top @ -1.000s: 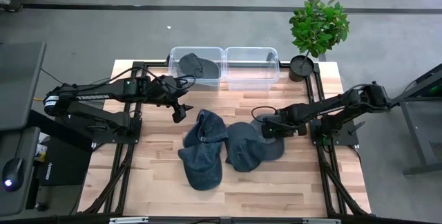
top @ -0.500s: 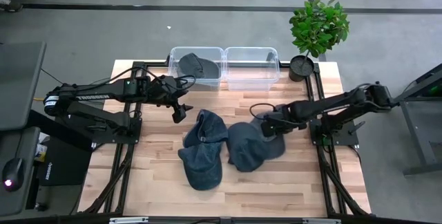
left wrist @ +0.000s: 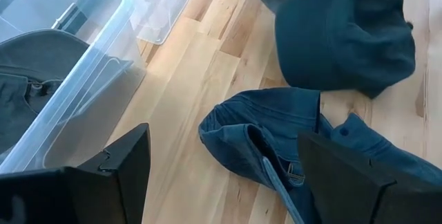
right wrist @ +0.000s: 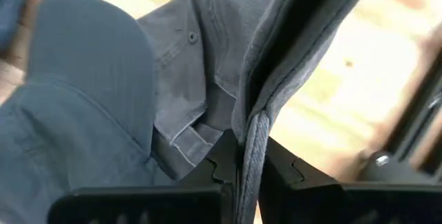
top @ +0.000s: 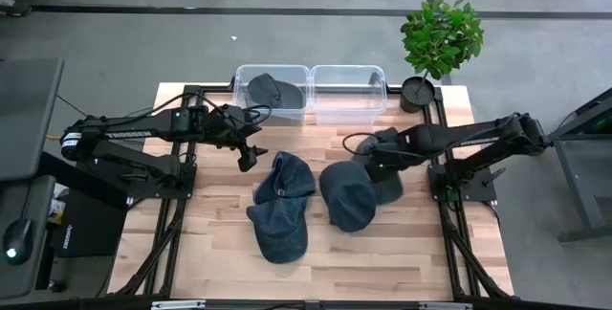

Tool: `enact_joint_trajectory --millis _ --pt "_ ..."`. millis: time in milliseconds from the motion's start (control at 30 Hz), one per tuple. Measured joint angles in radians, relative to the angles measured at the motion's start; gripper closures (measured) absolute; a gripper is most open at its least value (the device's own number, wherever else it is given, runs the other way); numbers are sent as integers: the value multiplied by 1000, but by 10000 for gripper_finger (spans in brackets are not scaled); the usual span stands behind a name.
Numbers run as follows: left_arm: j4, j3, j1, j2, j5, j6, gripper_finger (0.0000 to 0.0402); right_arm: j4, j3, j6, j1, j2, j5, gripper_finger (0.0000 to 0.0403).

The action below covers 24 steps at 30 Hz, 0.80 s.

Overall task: Pick and place caps into container
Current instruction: Put the gray cap into the left transparent container

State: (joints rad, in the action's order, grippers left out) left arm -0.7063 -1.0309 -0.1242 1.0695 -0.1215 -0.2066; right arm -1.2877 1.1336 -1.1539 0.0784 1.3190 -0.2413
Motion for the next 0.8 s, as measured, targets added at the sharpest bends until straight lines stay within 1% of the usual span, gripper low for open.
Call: enact_joint_trajectory --millis 200,367,500,633,800 --pt "1 0 0 0 8 -7 108 -90 122 117 0 0 -65 383" --pt "4 0 0 0 26 -8 108 -94 195 266 0 1 -128 383" --pt "4 0 0 0 26 -8 108 -67 240 391 0 4 -163 383" --pt "8 0 0 0 26 -8 108 -4 270 528 0 4 -168 383" --pt "14 0 0 0 38 -8 108 61 275 636 -7 5 -210 383"
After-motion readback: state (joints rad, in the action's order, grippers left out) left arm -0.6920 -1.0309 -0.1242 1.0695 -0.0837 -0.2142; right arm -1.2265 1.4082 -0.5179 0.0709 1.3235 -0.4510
